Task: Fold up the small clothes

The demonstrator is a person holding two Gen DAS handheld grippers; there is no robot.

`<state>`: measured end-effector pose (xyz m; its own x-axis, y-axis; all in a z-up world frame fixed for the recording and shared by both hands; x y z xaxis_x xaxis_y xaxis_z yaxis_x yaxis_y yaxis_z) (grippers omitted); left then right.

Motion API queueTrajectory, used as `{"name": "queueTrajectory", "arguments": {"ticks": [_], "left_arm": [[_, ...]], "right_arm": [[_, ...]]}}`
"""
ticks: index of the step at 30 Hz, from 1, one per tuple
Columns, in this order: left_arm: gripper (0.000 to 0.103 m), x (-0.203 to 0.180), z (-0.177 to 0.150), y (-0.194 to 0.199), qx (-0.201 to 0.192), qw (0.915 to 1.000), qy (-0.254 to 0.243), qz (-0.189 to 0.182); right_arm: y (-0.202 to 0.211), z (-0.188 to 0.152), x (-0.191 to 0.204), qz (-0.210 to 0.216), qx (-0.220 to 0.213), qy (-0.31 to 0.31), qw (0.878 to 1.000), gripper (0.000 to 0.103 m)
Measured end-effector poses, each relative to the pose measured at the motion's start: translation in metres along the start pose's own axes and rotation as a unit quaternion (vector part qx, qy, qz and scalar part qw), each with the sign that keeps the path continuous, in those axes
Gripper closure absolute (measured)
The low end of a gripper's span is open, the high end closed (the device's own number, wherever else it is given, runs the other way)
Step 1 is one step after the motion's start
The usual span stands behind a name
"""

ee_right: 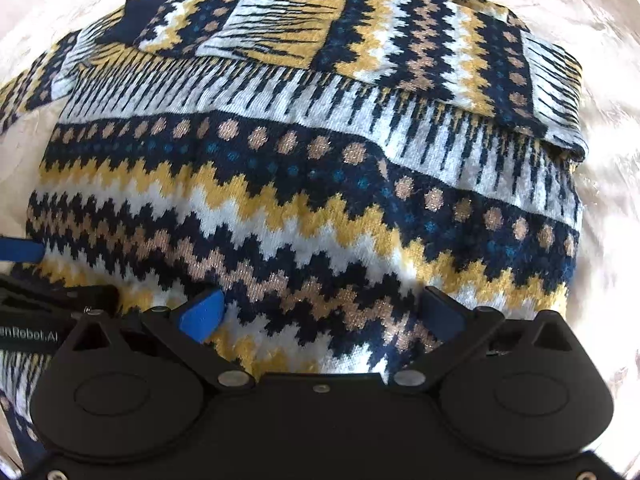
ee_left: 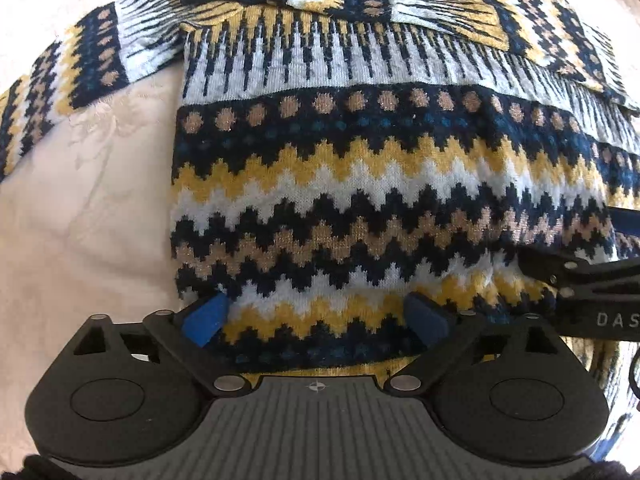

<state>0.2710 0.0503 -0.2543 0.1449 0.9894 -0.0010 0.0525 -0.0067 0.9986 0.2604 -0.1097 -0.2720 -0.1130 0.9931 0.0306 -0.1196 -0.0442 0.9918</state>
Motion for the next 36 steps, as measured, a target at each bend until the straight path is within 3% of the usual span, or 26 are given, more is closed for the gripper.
{"name": "queueTrajectory", "arguments": {"ticks": [10, 14, 17, 19, 24, 29, 31, 36], "left_arm": [[0.0, -0.003, 0.003, -0.002, -0.007, 0.9999, 0.003, 0.014], [0.001, 0.002, -0.009, 0.014, -0.023, 0.9993, 0.023, -0.018], [0.001, 0.024, -0.018, 0.03, -0.05, 0.9957, 0.057, -0.053], [0.002, 0.046, -0.024, 0.043, -0.075, 0.9922, 0.082, -0.056], [0.002, 0.124, -0.033, 0.075, -0.143, 0.9752, 0.153, -0.071], [0.002, 0.221, -0.038, 0.092, -0.182, 0.9447, 0.255, -0.095], [0.002, 0.256, -0.04, 0.094, -0.194, 0.9348, 0.284, -0.089], [0.003, 0.328, -0.038, 0.09, -0.2, 0.9206, 0.329, -0.062]], "right_arm": [[-0.003, -0.005, 0.011, -0.013, 0.009, 0.033, 0.999, 0.0], [-0.006, -0.004, 0.009, -0.008, 0.013, 0.038, 0.999, 0.0], [-0.004, -0.004, 0.01, -0.008, 0.016, 0.039, 0.999, 0.0], [-0.004, -0.003, 0.01, -0.008, 0.02, 0.039, 0.999, 0.0], [-0.002, 0.008, 0.013, -0.014, 0.036, 0.035, 0.999, 0.0], [0.001, 0.018, 0.016, -0.015, 0.045, 0.019, 0.999, 0.0], [0.006, 0.022, 0.017, -0.018, 0.041, 0.006, 0.999, 0.0], [0.03, 0.033, 0.024, -0.009, 0.006, -0.036, 0.999, 0.0]]}}
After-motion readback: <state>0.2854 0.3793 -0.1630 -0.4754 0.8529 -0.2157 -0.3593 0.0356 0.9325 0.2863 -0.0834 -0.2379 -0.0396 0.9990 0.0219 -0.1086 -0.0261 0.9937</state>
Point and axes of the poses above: each gripper's, at about its wrist camera, not at the fingertips, and y roughly against the way its jaws point, x to its left, z to its top, the point moved 2 cm from there along -y, roughly the way its jaws point, and after that the axes turned 15 degrees about x, right-handed, at the moved point
